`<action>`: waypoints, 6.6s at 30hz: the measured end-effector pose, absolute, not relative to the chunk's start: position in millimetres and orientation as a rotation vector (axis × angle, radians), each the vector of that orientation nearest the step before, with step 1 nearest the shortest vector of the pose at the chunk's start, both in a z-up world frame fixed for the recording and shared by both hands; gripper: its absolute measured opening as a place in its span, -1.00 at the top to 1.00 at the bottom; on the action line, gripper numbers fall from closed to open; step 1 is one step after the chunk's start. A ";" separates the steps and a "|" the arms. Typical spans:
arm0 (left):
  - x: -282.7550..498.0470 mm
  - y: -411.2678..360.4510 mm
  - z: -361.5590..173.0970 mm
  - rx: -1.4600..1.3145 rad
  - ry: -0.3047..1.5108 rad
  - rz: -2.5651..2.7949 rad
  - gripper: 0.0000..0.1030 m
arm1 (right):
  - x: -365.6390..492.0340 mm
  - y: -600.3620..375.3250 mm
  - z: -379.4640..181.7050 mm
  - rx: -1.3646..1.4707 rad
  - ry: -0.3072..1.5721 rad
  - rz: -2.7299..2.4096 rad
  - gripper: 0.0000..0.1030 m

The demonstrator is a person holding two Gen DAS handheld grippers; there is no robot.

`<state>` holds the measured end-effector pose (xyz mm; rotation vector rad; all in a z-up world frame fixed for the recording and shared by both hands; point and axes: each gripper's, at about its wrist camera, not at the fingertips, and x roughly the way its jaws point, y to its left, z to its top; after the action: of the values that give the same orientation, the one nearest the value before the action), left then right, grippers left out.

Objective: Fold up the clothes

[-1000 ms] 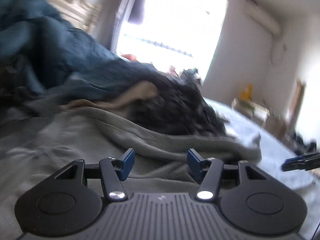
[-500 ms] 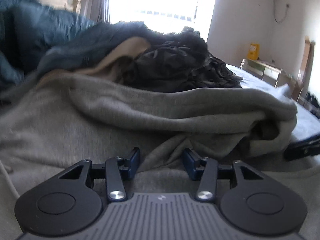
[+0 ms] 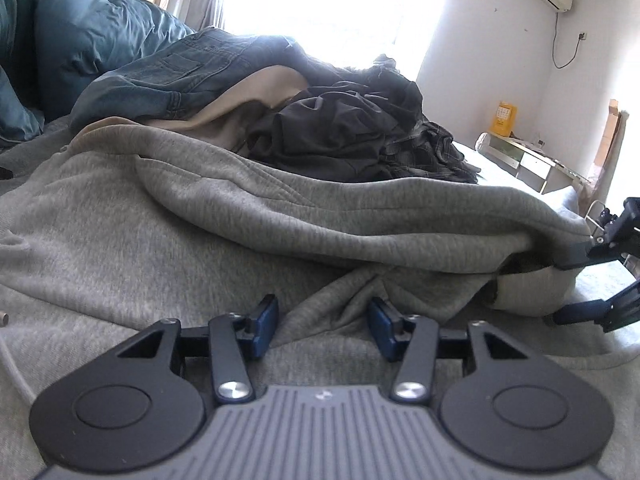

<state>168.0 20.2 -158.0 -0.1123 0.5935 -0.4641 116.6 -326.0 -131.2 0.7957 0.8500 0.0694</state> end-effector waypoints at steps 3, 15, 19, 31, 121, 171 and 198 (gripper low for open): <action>167.8 21.4 -158.4 -0.119 0.593 -0.466 -0.01 | 128.8 -323.7 -138.2 0.761 0.869 0.030 -0.48; 170.0 27.9 -160.9 -0.169 0.598 -0.482 -0.01 | 91.4 -334.1 -89.0 0.202 0.746 -0.030 0.81; 170.0 28.2 -161.1 -0.172 0.598 -0.483 -0.01 | 77.6 -357.2 -53.7 -0.033 0.671 -0.144 0.81; 169.8 28.0 -161.4 -0.176 0.598 -0.483 -0.01 | 89.4 -444.4 7.6 -0.456 0.524 -0.471 0.83; 171.7 37.7 -157.4 -0.251 0.612 -0.511 -0.14 | -42.8 -609.3 -11.9 0.698 0.539 -0.336 -0.21; 173.8 -89.1 -134.7 0.210 0.517 -0.615 -0.39 | 172.1 -670.5 -42.2 0.607 0.238 -0.513 0.00; 139.6 -54.4 -116.4 0.285 0.463 -0.533 0.38 | 177.8 -614.8 -109.6 0.914 0.430 -0.228 0.93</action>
<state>139.6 -54.4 -116.4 0.2847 0.4629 -0.5330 177.8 -614.8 -109.6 0.9143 0.4296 -0.2280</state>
